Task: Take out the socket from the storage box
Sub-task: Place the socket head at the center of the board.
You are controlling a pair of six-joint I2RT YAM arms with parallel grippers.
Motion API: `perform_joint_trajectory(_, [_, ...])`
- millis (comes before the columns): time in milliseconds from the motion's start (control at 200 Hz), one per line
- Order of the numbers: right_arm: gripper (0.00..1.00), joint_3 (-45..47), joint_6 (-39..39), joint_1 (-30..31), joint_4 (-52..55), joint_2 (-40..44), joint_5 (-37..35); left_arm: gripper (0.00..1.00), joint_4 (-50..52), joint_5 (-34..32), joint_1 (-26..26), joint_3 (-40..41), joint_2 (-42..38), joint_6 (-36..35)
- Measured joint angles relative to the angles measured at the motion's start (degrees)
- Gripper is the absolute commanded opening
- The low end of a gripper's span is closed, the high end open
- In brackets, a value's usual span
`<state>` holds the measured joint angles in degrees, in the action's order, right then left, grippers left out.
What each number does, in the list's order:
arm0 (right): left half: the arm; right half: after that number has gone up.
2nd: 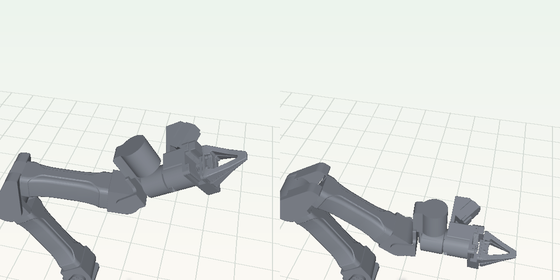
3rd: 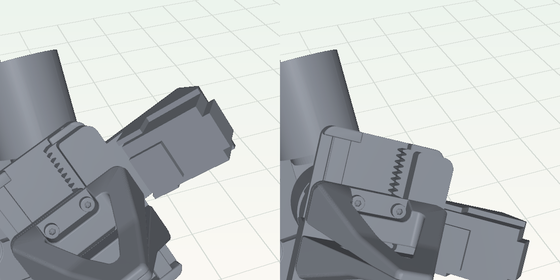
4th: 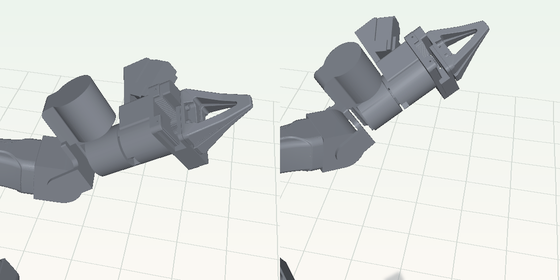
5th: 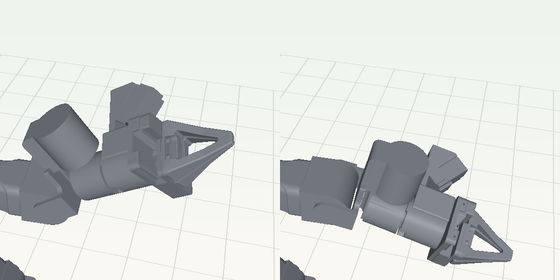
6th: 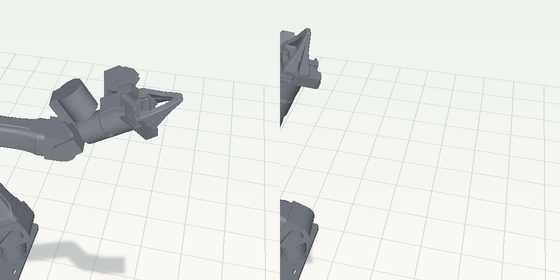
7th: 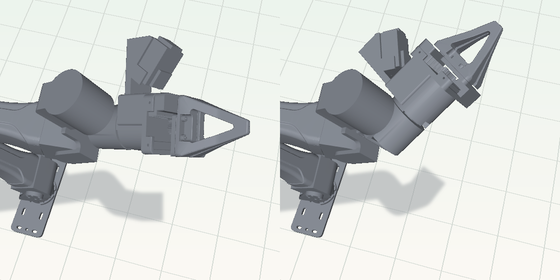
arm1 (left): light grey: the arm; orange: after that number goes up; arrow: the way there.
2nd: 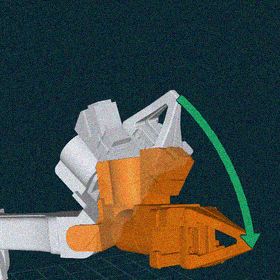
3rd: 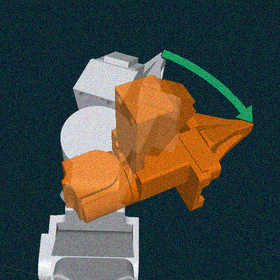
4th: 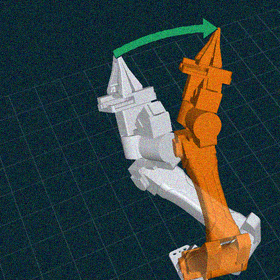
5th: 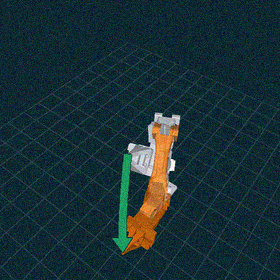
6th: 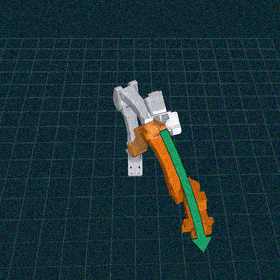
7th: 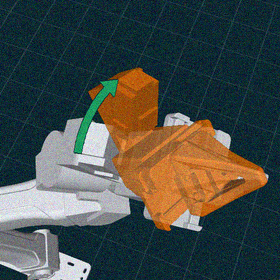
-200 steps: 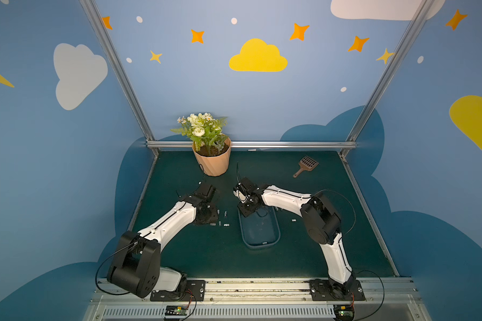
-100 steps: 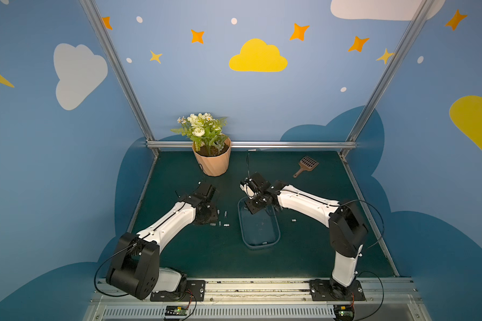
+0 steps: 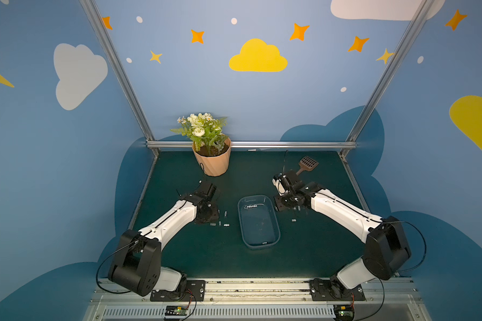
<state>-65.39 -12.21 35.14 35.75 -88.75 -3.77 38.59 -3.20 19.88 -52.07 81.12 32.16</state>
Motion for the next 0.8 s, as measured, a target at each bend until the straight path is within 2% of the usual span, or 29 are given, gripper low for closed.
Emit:
perform_joint_trajectory(250, [0.12, 6.71, -1.81, -2.58, -0.68, -1.07, 0.33, 0.48, -0.02, 0.17, 0.00, 0.00, 0.00, 0.02])
perform_joint_trajectory(571, [0.11, 7.34, -2.99, -2.80, -3.93, -8.87, 1.20, 0.48, -0.02, 0.26, 0.00, 0.00, 0.00, 0.00])
perform_joint_trajectory(801, [0.15, 7.34, -3.45, -2.80, -4.59, -10.16, 1.22, 0.48, -0.02, 0.28, 0.00, 0.00, 0.00, 0.00])
